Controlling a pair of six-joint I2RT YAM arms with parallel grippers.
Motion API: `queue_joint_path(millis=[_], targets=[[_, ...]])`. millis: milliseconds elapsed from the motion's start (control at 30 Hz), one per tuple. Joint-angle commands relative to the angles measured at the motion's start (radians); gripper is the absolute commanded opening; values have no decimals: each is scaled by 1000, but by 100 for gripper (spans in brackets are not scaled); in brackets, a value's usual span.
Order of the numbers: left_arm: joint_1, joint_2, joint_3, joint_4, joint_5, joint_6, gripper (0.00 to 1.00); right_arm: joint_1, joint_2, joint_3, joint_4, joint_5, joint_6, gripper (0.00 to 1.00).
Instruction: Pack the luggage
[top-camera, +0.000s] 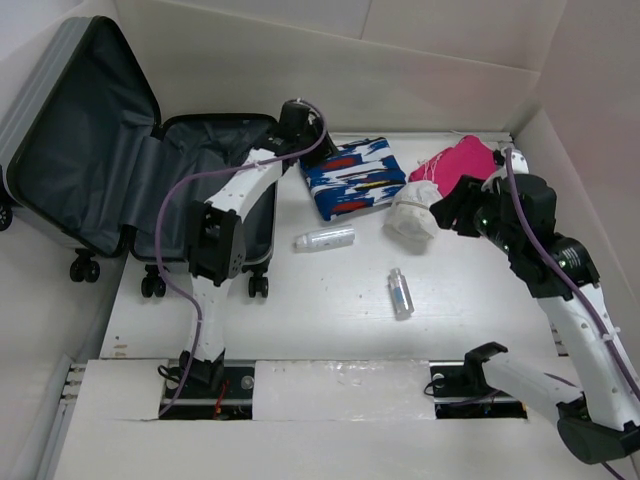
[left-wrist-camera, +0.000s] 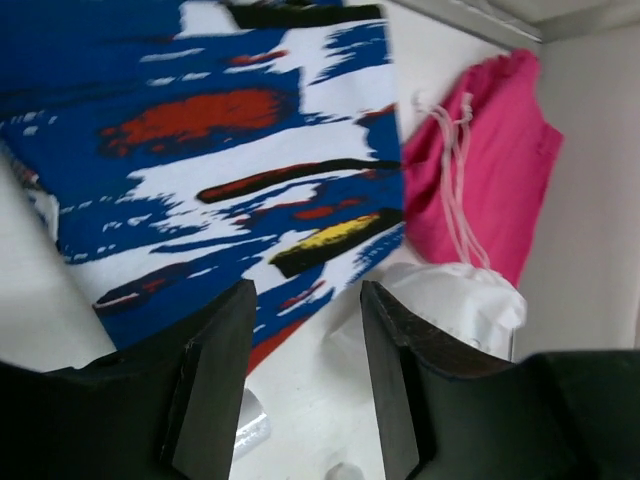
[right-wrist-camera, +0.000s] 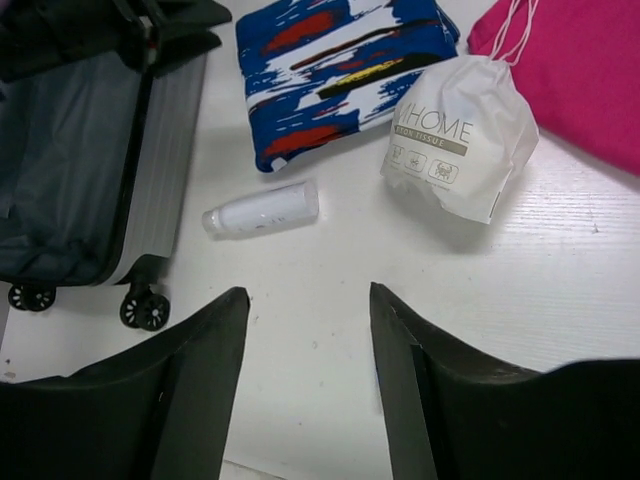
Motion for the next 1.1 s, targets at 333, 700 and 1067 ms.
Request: queue_joint_path(millis=[333,700,1067], targets=[[-53,-2,-152,-5,-339,-291,50,11,-83,-54,-18,-54,22,61],[-83,56,-195,-131,-501,-446,50,11,-153,-63,-61,-75,2,62],[-72,200,-96,-130,-420,-430,66,11,-195,-54,-99,-221,2,63]])
